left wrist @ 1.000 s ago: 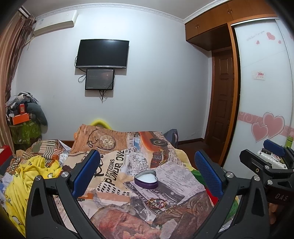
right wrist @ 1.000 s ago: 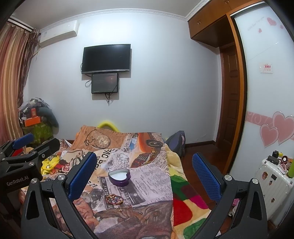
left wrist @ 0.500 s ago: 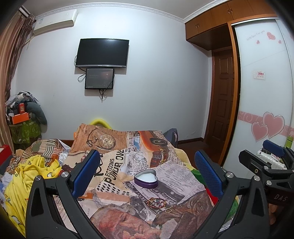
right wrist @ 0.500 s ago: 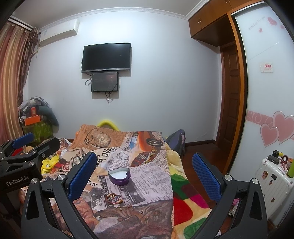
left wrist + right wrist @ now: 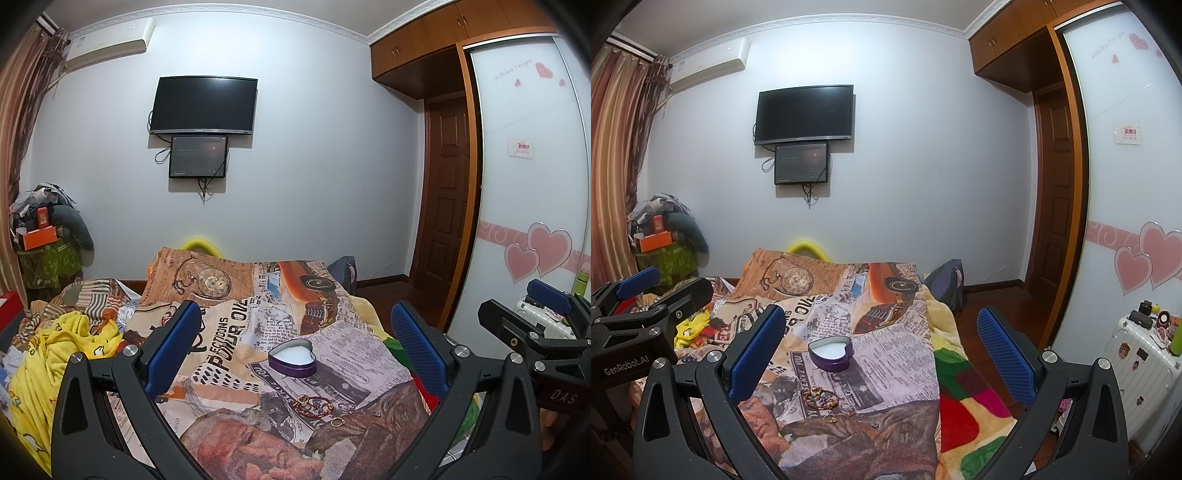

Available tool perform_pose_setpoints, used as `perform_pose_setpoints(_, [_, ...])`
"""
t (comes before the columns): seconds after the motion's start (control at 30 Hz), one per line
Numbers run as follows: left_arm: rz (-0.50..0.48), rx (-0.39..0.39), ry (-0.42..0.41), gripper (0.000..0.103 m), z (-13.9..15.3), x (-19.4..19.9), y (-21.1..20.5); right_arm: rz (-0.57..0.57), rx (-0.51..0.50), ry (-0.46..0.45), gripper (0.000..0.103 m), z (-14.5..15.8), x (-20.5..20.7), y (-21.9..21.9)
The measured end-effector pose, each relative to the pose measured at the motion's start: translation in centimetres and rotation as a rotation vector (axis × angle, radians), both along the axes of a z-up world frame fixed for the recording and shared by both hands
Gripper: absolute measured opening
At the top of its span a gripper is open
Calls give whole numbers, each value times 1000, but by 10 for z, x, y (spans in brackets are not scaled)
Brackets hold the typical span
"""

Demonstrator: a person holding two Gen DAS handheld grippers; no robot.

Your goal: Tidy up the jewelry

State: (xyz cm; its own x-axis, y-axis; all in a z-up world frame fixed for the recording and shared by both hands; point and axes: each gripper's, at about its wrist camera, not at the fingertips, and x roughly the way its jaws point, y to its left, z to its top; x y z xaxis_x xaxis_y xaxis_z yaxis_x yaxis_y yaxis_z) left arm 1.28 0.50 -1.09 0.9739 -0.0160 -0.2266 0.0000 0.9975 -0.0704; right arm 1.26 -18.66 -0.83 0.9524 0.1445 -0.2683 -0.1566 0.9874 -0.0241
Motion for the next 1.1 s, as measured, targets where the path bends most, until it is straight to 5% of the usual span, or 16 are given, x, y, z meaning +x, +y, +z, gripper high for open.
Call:
perform_pose_setpoints(0.73, [-4, 8, 23, 103, -5, 9, 1, -3, 5, 31, 103, -7, 7, -2])
perform_pose_setpoints(1.1, [14, 21, 123, 103, -27, 49, 9, -20, 8, 118, 103, -24, 34, -5])
